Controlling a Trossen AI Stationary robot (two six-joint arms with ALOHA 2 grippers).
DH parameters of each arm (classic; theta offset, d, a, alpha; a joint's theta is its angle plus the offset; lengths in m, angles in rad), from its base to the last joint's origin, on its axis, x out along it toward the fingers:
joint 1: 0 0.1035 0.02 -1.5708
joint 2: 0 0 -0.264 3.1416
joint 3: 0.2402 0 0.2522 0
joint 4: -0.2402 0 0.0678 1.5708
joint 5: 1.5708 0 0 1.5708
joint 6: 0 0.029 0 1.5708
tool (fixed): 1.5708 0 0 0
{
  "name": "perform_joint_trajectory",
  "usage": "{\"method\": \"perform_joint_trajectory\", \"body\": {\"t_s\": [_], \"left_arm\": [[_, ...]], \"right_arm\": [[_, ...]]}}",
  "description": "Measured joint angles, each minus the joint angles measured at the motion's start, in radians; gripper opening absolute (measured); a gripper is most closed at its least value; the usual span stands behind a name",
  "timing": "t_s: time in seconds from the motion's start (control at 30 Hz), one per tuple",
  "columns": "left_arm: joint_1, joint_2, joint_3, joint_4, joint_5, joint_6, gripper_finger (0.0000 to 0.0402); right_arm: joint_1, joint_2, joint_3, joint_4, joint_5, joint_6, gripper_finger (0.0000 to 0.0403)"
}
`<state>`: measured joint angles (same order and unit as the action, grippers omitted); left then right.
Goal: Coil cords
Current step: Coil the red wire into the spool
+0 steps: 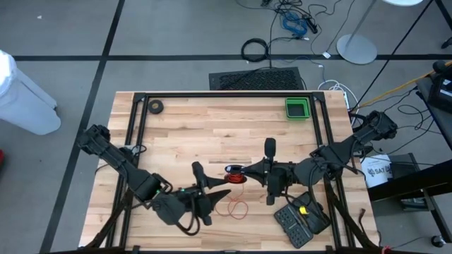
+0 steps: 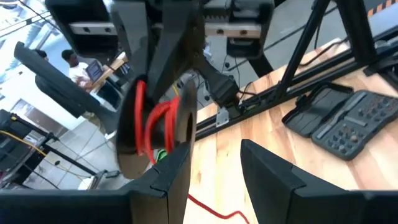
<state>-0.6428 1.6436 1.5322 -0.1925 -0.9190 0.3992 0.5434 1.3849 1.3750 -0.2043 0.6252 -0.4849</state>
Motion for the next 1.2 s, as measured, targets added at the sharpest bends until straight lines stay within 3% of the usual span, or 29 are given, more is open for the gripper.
{"method": "perform_joint_trajectory", "body": {"t_s": [0.5, 0.8, 1.2], "left_arm": [[-0.010, 0.009, -0.001, 0.011, -0.002, 0.034, 0.0148], [-0.046, 0.009, -0.001, 0.079, -0.089, 0.086, 0.0148], [-0.025, 0.009, -0.001, 0.071, -0.092, 0.079, 0.0148]], "right_arm": [[0.000, 0.000, 0.000, -0.009, -0.003, 0.006, 0.0000], [0.000, 0.000, 0.000, -0.010, -0.003, 0.006, 0.0000], [0.001, 0.000, 0.000, -0.013, 0.001, 0.020, 0.0000]]}}
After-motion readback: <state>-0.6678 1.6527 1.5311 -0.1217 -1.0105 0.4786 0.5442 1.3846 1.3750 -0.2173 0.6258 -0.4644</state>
